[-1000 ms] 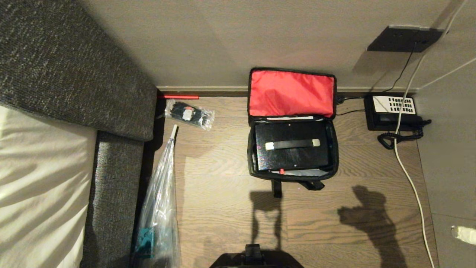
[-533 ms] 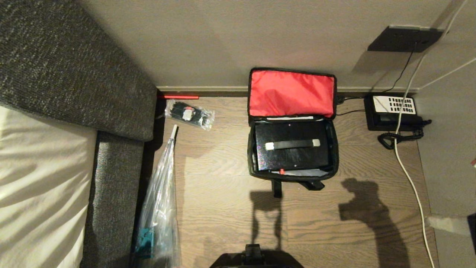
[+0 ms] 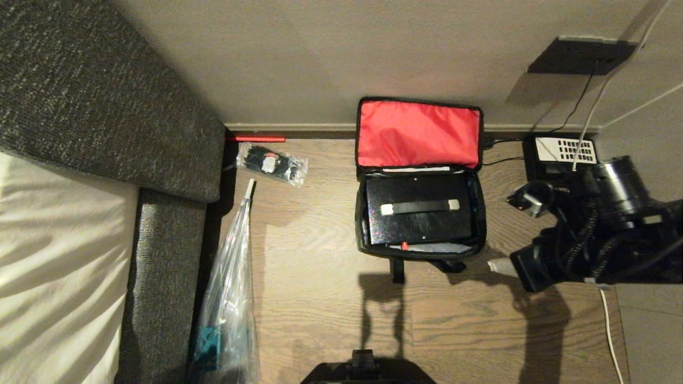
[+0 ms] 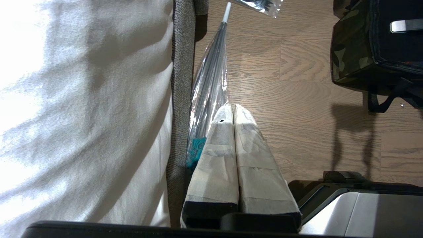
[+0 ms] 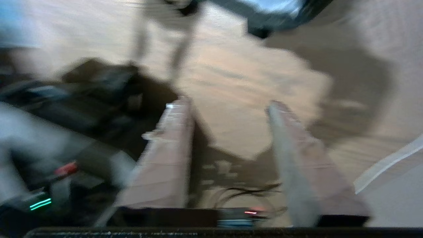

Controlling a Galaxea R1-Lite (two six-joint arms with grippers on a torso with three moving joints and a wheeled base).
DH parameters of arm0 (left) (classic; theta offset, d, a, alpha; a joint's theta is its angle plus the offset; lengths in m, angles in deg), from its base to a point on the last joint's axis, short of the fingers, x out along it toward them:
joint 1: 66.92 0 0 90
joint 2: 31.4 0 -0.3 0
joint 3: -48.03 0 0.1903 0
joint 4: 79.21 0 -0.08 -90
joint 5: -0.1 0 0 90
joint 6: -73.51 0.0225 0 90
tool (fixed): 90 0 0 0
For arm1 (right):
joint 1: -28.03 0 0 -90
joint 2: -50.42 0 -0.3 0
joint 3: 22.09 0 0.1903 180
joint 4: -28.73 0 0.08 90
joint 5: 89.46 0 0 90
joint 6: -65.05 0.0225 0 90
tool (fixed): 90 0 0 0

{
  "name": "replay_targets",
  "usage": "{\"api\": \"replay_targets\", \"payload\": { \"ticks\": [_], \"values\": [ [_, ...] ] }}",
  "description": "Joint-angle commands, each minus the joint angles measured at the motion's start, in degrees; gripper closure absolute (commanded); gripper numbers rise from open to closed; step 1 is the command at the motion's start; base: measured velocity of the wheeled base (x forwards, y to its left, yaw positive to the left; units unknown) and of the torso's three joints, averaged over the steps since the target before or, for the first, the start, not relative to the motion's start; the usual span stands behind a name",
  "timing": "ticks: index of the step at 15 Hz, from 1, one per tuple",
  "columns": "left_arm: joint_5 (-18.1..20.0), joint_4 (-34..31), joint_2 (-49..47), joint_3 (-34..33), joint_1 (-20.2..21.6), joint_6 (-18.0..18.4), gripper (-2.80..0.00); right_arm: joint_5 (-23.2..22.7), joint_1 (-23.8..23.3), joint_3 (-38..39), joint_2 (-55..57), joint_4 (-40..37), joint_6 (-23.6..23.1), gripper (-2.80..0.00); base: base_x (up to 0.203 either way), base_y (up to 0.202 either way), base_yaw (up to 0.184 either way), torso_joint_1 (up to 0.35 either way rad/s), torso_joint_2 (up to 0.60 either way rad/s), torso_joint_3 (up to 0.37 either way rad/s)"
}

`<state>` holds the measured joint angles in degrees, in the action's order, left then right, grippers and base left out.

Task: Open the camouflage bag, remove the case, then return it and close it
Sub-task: Grip the handle

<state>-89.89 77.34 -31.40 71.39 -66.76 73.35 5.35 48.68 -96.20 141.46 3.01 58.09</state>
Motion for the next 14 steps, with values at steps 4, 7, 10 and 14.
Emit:
{"api": "replay_targets", "payload": {
  "ticks": [4, 7, 10, 14],
  "values": [
    [-0.01, 0.0, 0.0, 0.0, 0.02, -0.02, 0.0, 23.22, 11.85, -5.17, 15.61, 12.34, -15.67, -2.8, 0.0, 0.0, 0.0, 0.0, 0.0, 0.0],
    [-0.01, 0.0, 0.0, 0.0, 0.02, -0.02, 0.0, 23.41, 12.66, -2.32, 15.76, 25.27, -38.61, -2.8, 0.0, 0.0, 0.0, 0.0, 0.0, 0.0],
    [-0.01, 0.0, 0.0, 0.0, 0.02, -0.02, 0.0, 23.29, 12.81, 4.55, 17.8, 45.04, -56.29, -2.8, 0.0, 0.0, 0.0, 0.0, 0.0, 0.0],
    [-0.01, 0.0, 0.0, 0.0, 0.02, -0.02, 0.0, 23.56, 11.76, 8.65, 25.54, 71.55, -81.64, -2.8, 0.0, 0.0, 0.0, 0.0, 0.0, 0.0]
  ]
}}
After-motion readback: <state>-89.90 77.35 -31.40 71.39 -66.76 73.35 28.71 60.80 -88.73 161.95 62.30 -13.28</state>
